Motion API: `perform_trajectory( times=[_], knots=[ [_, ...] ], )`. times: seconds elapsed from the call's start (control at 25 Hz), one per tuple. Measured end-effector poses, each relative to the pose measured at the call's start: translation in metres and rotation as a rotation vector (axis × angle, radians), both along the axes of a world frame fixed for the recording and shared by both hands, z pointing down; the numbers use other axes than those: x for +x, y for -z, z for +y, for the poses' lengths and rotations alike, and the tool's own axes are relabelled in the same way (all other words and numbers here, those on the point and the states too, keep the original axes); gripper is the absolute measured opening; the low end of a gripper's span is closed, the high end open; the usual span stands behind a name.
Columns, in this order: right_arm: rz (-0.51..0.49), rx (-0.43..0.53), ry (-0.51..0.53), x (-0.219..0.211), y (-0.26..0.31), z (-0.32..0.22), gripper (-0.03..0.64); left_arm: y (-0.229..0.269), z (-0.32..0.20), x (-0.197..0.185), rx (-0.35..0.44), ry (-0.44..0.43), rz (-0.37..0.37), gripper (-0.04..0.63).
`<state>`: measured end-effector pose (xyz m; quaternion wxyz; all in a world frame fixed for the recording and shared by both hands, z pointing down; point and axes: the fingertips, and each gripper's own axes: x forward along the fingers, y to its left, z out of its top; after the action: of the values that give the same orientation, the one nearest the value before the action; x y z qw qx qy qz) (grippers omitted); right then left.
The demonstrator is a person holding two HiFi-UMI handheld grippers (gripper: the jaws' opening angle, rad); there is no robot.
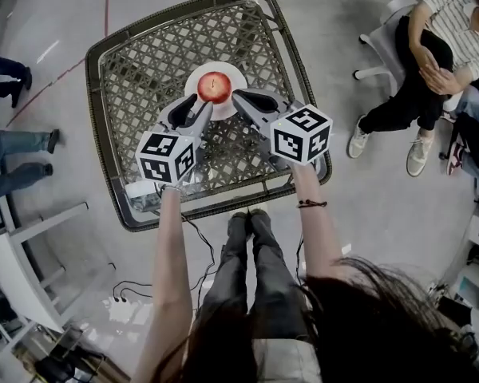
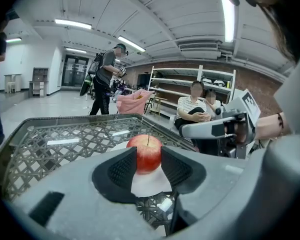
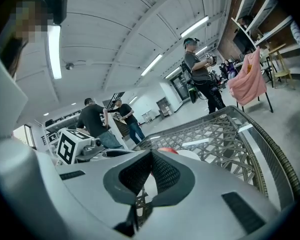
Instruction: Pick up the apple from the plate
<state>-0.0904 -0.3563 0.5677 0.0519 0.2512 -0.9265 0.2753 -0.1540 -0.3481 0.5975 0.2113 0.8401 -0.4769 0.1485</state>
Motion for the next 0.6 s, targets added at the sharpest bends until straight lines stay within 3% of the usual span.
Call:
perform_trajectory(
  times=[0.6],
  knots=[
    [0.000,0.000,-0.012,0.007,-0.016,-0.001,0.009,-0.012,-0.017,0.008,0.054,-0.044,-0.049,0.320]
  ],
)
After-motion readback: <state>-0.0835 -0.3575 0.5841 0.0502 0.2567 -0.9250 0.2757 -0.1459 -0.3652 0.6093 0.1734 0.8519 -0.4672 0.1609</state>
